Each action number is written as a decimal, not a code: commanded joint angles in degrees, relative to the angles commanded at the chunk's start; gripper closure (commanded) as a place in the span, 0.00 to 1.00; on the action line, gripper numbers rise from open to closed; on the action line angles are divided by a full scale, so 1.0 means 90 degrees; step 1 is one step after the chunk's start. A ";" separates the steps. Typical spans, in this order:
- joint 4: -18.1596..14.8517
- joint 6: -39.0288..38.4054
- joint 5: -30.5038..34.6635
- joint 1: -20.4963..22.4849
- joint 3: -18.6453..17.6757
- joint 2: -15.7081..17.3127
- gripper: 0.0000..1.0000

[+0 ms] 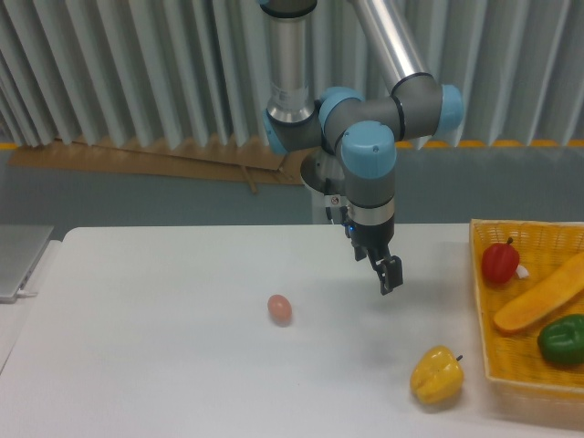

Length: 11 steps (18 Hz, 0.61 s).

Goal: Place the red peppers in a basket

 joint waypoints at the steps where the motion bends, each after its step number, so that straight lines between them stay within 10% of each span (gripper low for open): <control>1: 0.0000 0.0000 0.0000 0.0000 0.0029 0.0000 0.32; 11: 0.0000 0.0195 0.0010 0.0800 0.0283 -0.0010 0.33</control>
